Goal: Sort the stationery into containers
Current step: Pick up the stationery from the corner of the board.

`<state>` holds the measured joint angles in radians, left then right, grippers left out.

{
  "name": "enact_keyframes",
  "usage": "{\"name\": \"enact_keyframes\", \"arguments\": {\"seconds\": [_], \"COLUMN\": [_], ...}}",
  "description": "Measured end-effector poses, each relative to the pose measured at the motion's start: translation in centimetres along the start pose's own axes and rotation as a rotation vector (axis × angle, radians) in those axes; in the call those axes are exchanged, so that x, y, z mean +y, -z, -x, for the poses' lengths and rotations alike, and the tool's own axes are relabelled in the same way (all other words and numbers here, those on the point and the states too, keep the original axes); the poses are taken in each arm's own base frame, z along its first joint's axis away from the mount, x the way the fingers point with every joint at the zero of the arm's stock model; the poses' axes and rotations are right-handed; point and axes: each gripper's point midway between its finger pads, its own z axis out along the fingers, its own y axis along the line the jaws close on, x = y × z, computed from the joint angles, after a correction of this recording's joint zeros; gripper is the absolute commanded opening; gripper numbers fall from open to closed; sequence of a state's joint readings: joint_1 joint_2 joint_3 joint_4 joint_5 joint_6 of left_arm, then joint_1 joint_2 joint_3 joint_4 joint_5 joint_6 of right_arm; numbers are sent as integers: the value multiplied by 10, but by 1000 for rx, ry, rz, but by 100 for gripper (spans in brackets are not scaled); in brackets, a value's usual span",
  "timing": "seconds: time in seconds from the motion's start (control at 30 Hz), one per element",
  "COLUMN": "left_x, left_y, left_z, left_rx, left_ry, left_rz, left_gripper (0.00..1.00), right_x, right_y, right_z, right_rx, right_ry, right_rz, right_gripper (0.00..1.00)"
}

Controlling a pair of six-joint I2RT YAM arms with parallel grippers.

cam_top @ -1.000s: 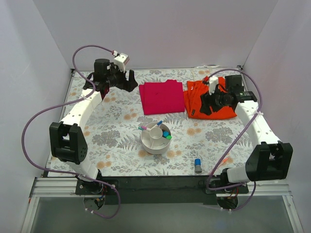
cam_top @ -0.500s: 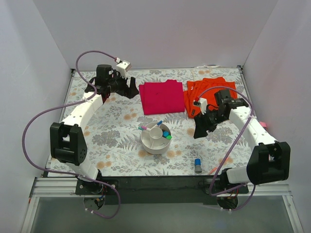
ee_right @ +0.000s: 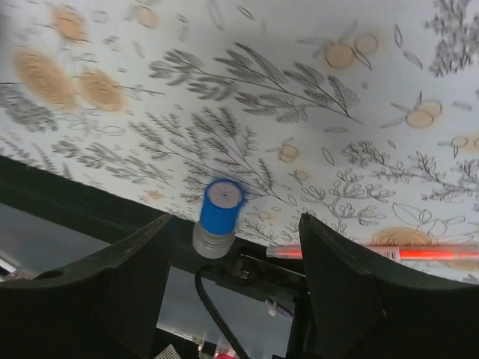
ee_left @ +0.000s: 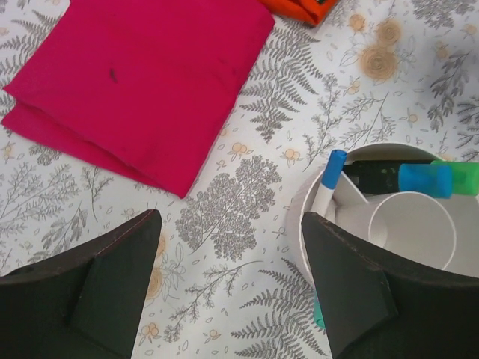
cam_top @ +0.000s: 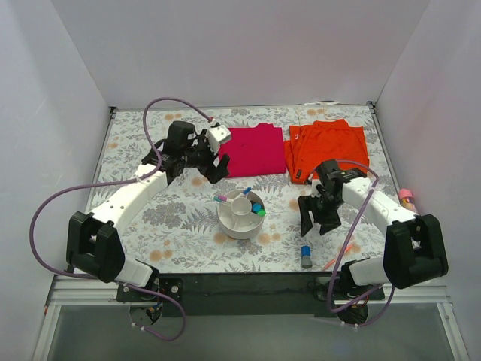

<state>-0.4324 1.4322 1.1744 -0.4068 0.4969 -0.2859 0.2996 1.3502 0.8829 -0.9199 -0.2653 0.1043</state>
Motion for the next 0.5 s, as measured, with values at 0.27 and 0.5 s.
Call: {"name": "enact_keyframes", "arguments": {"seconds": [0.27,0.5], "left_x": [7,10], "left_y": [-3,-7], "left_z": [-31,-41], "left_rx": [48,44], "left_ry": [-14,-20], "left_rz": [58,79], "left_gripper": [77,77], "right_x": [-25,-11], "right_y": [-23,-25], "right_z": [-56,-50], "right_rx": [193,182], "right_ry": [-164,-156], "right_rz": [-148,-85], "right_gripper": [63,61]}}
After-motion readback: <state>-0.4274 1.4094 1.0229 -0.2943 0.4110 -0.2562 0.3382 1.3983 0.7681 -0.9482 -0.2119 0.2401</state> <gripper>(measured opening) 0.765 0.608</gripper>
